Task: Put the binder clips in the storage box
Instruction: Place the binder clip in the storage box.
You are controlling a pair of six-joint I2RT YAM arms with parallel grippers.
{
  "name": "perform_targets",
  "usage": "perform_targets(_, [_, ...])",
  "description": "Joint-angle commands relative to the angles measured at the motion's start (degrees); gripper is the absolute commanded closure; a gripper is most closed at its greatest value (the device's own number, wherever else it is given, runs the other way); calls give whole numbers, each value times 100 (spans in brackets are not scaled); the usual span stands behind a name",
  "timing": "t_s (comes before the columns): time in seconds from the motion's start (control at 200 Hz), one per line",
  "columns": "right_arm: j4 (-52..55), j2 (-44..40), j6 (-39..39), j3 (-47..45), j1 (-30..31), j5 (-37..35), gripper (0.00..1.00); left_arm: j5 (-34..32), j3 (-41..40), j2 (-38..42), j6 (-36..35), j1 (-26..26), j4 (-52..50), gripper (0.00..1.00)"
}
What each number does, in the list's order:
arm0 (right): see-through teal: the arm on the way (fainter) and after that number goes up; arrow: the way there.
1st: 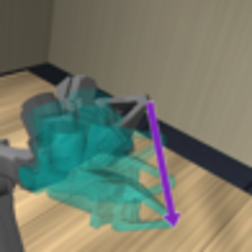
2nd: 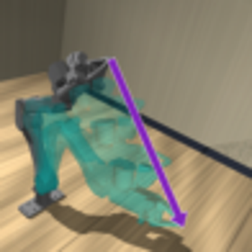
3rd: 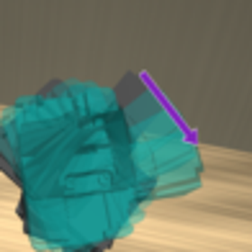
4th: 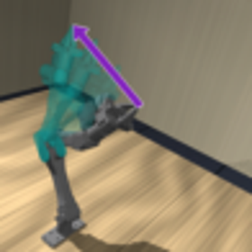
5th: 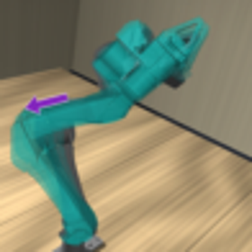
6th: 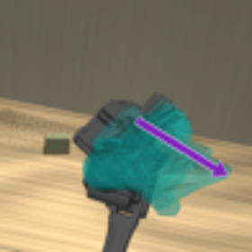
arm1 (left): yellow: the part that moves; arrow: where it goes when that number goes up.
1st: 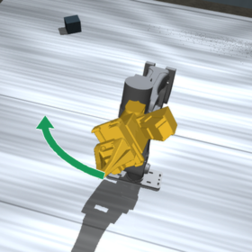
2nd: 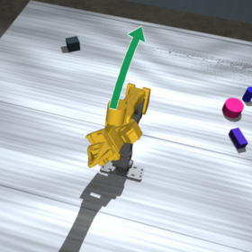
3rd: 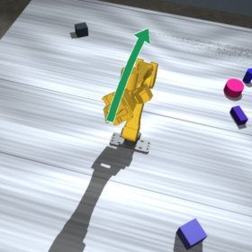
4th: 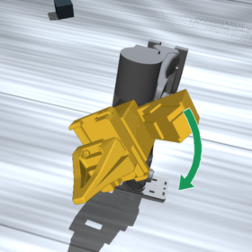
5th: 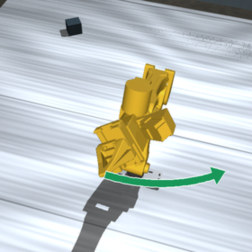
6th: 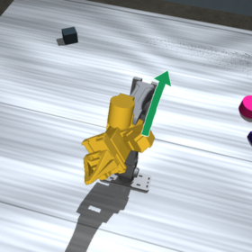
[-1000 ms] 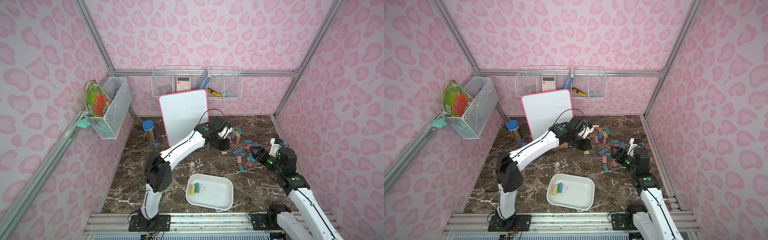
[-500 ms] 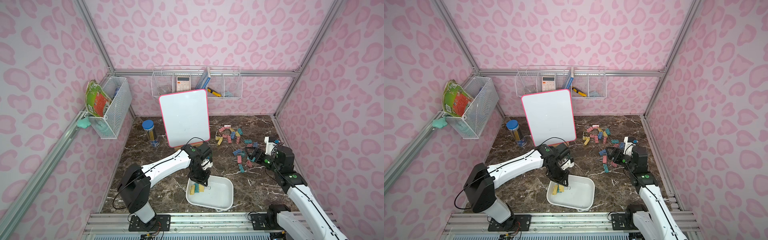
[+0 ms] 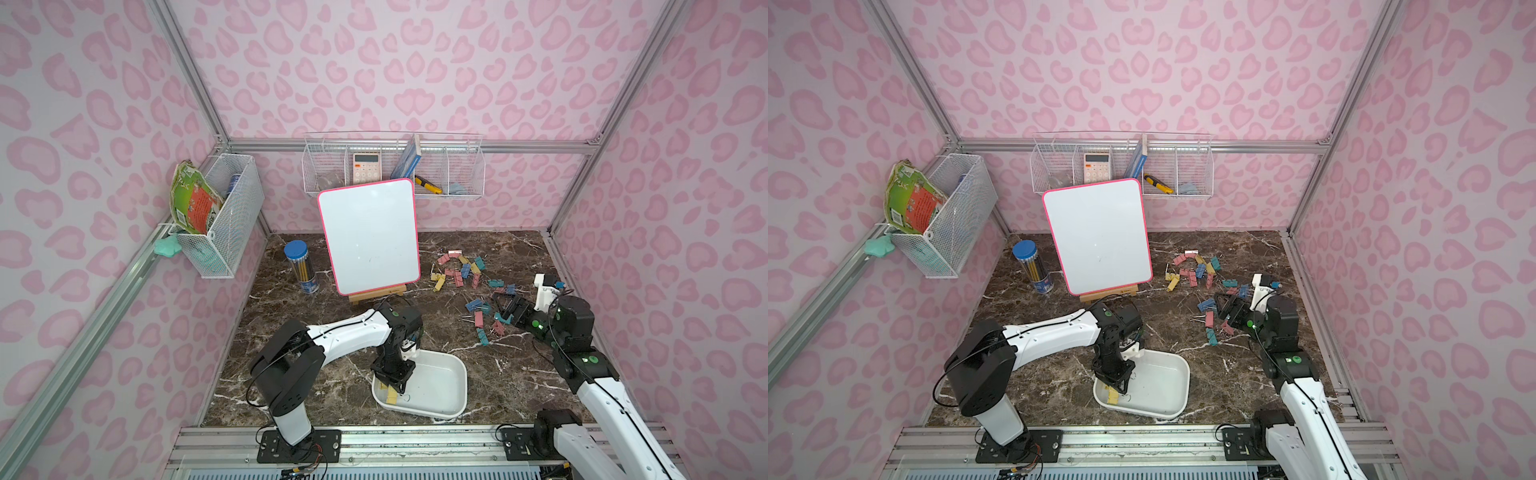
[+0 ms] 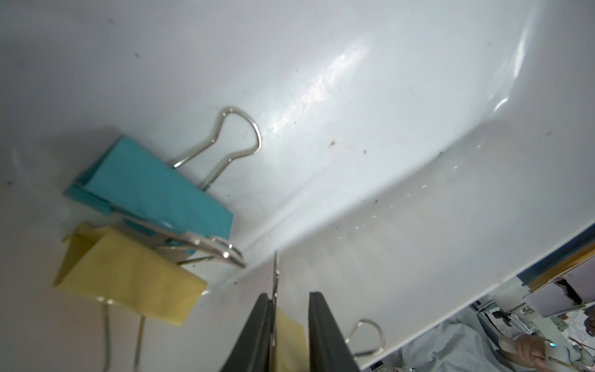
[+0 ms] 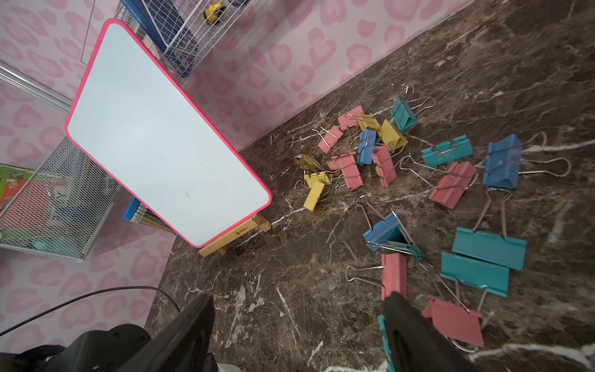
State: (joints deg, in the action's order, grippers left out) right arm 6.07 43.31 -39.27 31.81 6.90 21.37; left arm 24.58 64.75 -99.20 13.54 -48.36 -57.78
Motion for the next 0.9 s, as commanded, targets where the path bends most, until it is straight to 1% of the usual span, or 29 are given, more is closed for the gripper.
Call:
perform_targets(0.0, [258,-7,7,69,27,-361,16,-259,-68,155,17,7,139,63])
perform_targets(0.14, [564,167,152,236,57,-571,16,-416,22,522,117,5,332,52])
perform_targets(0.23, [684,285,167,292,171,-756,17,-568,147,822,101,10,348,50])
perform_targets(0.255, [735,315,181,309,218,-874,17,-640,181,906,96,11,347,50])
perform_targets(0.365, [1085,564,233,430,567,-1618,27,-1067,297,1539,146,35,562,48])
perform_targets(0.44, [1411,879,230,559,860,-2146,29,-1442,260,2138,294,163,980,46])
perform_targets(0.465, [1491,967,222,595,995,-2302,31,-1744,257,2325,556,212,1086,45])
perform_targets(0.485, [1545,1037,223,610,1059,-2429,32,-1910,229,2464,638,273,1203,45])
perform_targets(0.55, [1612,1211,269,602,1269,-2667,31,-2141,54,2862,795,500,1622,43])
perform_targets(0.63, [1408,1272,559,454,1279,-2341,32,-2133,-227,3174,844,713,2168,36])
perform_targets(0.7, [1223,1336,768,331,1280,-1884,31,-2019,-404,3273,947,818,2468,25])
perform_targets(0.795, [1105,1604,688,243,1065,-1650,31,-1830,-547,3270,1203,891,2750,2])
perform_targets(0.82, [1024,1682,660,201,948,-1480,30,-1752,-582,3275,1235,904,2826,1])
perform_targets(0.895, [624,1864,817,56,515,-726,32,-1618,-655,3262,1328,903,2972,1])
